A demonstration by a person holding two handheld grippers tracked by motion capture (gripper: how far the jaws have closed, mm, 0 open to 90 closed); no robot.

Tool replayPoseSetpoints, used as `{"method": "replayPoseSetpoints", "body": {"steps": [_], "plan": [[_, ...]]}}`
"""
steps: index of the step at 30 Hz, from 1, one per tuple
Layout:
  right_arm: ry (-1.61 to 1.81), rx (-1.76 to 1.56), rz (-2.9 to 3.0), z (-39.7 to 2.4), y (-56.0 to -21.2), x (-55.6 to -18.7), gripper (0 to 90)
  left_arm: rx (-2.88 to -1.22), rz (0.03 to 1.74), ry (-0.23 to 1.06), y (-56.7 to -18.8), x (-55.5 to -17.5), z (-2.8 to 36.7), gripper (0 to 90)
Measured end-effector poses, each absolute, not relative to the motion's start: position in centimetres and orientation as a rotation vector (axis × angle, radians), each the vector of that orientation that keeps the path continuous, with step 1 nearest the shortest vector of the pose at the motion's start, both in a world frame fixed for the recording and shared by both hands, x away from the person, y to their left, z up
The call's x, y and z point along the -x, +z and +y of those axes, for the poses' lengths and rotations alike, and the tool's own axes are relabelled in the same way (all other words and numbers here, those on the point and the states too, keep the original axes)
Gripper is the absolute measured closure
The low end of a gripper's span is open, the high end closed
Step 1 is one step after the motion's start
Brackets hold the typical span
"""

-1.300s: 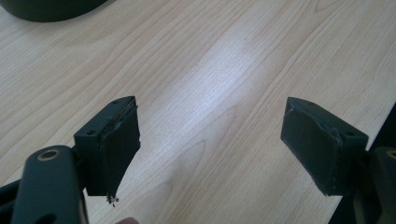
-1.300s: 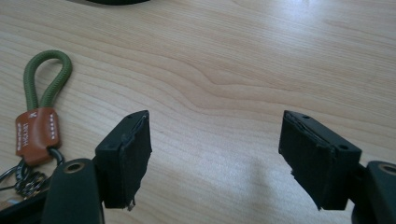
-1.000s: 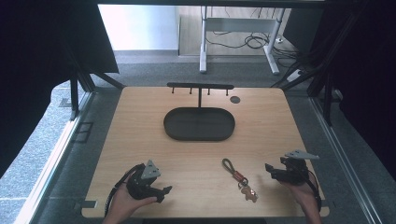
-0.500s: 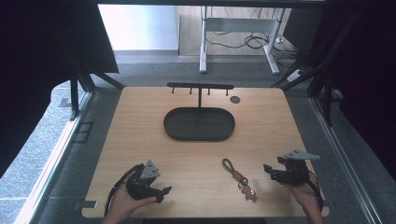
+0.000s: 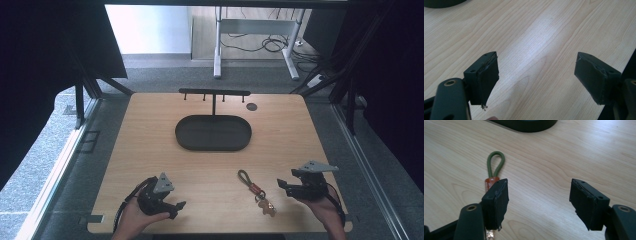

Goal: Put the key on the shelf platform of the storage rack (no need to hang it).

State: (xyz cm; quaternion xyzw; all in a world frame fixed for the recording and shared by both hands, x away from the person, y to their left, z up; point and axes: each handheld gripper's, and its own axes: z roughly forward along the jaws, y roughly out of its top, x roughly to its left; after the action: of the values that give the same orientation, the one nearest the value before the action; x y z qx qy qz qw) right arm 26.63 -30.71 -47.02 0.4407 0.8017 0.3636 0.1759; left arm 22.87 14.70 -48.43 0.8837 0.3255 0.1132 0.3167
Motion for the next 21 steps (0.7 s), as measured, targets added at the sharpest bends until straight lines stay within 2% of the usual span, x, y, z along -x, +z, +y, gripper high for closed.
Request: {"method": "replayPoseSetpoints", "body": {"steps": [21], "plan": [[0.927, -1.065, 2.508, -25.2, -45.4, -26.6, 39.2, -2.308, 0.855, 0.296, -47.8, -22.5, 15.3, 20.0]]}}
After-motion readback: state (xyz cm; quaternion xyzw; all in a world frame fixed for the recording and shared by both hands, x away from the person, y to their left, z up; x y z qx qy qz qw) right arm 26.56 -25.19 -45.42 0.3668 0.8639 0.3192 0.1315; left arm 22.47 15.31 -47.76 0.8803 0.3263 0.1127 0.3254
